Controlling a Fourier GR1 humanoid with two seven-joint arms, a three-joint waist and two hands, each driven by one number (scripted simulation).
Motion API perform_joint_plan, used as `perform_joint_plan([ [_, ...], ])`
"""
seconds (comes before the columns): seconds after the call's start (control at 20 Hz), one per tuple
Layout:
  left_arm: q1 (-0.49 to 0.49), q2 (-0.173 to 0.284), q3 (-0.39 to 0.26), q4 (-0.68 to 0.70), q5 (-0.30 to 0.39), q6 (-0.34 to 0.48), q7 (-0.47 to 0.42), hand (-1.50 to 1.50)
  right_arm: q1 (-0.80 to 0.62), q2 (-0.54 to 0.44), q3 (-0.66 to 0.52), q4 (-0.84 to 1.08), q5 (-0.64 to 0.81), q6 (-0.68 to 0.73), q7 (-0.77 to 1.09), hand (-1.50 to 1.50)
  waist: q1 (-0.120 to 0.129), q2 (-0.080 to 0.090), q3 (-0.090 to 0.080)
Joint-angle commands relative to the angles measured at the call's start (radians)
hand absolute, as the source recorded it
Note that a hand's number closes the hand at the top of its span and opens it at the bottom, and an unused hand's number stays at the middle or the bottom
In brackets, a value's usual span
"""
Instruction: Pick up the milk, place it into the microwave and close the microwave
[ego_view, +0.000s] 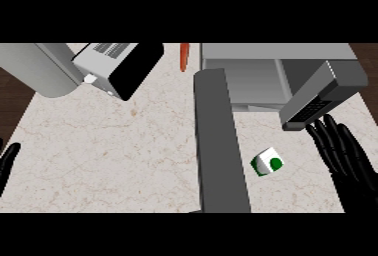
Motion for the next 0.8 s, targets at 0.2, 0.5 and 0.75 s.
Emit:
perform_joint_plan([
  [0.2, 0.180, -0.035, 0.093, -0.072, 0.091, -0.129, -0.069, -1.50, 0.035, 0.002, -0.050, 0.172, 0.070, 0.012, -0.112, -1.50, 0.005, 0.000, 0.000],
  [0.5, 0.172, 0.004, 0.176, -0.097, 0.187, -0.152, -0.004, -1.50, -0.033, 0.019, -0.093, 0.365, 0.130, -0.030, -0.201, -1.50, 0.004, 0.001, 0.000],
  [0.75, 0.193, -0.024, 0.160, -0.085, 0.161, -0.174, -0.019, -1.50, -0.063, -0.003, -0.148, 0.585, 0.187, -0.045, -0.352, -1.50, 0.005, 0.003, 0.001],
])
